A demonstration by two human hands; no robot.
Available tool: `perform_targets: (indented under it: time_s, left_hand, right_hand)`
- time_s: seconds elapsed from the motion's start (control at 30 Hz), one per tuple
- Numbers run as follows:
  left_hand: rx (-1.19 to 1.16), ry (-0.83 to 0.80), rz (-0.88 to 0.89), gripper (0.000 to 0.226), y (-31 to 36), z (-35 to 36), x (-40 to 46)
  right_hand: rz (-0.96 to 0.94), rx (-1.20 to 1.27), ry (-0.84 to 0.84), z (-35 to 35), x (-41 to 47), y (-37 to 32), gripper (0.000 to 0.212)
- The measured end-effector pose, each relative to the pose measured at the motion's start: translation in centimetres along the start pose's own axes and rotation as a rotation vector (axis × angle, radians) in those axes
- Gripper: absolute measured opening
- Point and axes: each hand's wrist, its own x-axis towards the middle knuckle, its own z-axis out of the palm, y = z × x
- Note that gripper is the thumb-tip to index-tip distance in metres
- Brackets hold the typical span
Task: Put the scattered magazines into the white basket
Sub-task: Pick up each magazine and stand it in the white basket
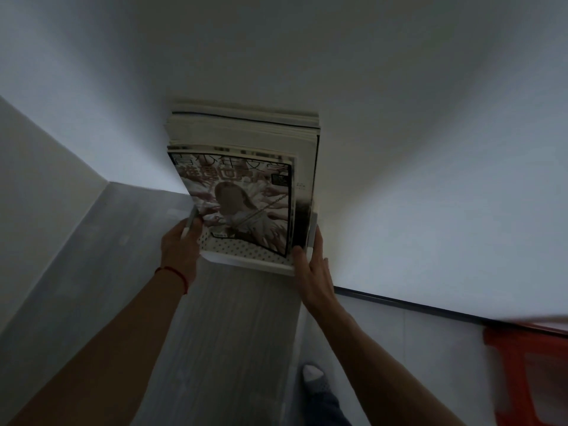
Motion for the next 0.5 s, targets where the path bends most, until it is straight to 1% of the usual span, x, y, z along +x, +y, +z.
perform_targets:
  time_s: [0.17, 0.3, 0.4, 0.5]
  left_hand:
    - [0.023, 0.009, 0.015, 0.013, -0.1, 0.4, 0.9]
    - [0.064, 0.013, 0.013, 0.026, -0.1, 0.7, 1.5]
    - [0.092, -0.016, 0.008, 0.027, -0.2, 0.4, 1.7]
    - [0.144, -0.051, -0.002, 0.032, 0.2, 0.0, 1.7]
  right_hand:
    - [-0.002, 0.032, 0.004, -0.3, 0.8, 0.2, 0.064]
    - [-0.024, 0.045, 0.003, -0.6, 1.0, 0.4, 0.068]
    - [-0.034, 0.056, -0.046, -1.3, 1.0, 0.3, 0.070]
    - [-0.007, 0.251, -0.073, -2.0, 1.6, 0.0, 0.065]
